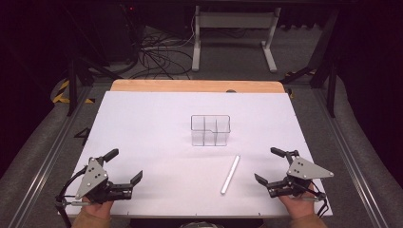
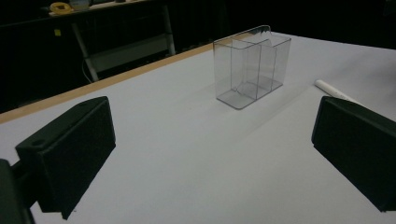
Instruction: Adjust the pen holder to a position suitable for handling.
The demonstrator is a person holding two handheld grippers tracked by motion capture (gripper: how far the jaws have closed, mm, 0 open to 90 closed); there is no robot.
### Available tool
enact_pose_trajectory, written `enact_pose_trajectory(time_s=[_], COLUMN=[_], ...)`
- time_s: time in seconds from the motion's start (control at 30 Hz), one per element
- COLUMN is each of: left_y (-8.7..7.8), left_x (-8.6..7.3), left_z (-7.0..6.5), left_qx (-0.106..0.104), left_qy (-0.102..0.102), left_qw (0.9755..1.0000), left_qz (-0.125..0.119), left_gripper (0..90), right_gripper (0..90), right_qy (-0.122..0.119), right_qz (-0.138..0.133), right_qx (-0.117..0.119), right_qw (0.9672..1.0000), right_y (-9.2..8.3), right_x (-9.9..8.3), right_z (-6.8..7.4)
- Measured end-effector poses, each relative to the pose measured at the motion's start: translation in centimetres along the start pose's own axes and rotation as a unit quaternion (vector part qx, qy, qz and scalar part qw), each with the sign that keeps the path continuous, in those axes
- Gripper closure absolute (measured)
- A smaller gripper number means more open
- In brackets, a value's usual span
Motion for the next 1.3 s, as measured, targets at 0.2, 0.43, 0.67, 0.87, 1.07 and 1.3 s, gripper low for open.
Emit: enact_pose_trajectory(time_s=[0.2, 0.43, 0.67, 0.87, 1.07, 1.3], left_y=[0.0, 0.2, 0.0, 0.2, 0.0, 0.1], left_x=[0.1, 0.2, 0.2, 0.2, 0.2, 0.2], left_z=[0.0, -0.3, -0.3, -0.6, -0.4, -0.5], left_qx=[-0.001, 0.002, -0.005, 0.001, -0.005, -0.004], left_qy=[-0.003, 0.007, -0.001, 0.014, 0.003, 0.006], left_qw=[1.0000, 1.0000, 1.0000, 0.9999, 1.0000, 1.0000], left_qz=[-0.005, 0.000, -0.003, 0.006, 0.001, 0.003], left_gripper=[0.5, 0.5, 0.5, 0.6, 0.7, 0.7], right_gripper=[3.1, 4.6, 6.4, 8.3, 10.7, 11.3], right_qy=[0.006, 0.013, 0.014, 0.014, 0.024, 0.027], right_qz=[0.006, 0.008, 0.009, 0.014, 0.018, 0.026], right_qx=[0.002, 0.001, 0.002, 0.001, 0.007, 0.013], right_qw=[1.0000, 0.9999, 0.9999, 0.9998, 0.9995, 0.9992], right_y=[-0.1, -0.2, -0.3, -0.3, -0.1, 0.6], right_x=[-0.1, -0.1, 0.0, 0.1, 0.4, 1.4], right_z=[0.0, -0.1, -0.1, -0.1, -0.2, -0.4])
Point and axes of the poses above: each handheld gripper's, and its own axes: y roughly forward along the jaws, x roughly out of its top, z roughly to its left, the point moved 4 cm from there along y, roughly forward along the jaws, and after that the axes turned 12 degrees about -x, right-handed, at the moved point
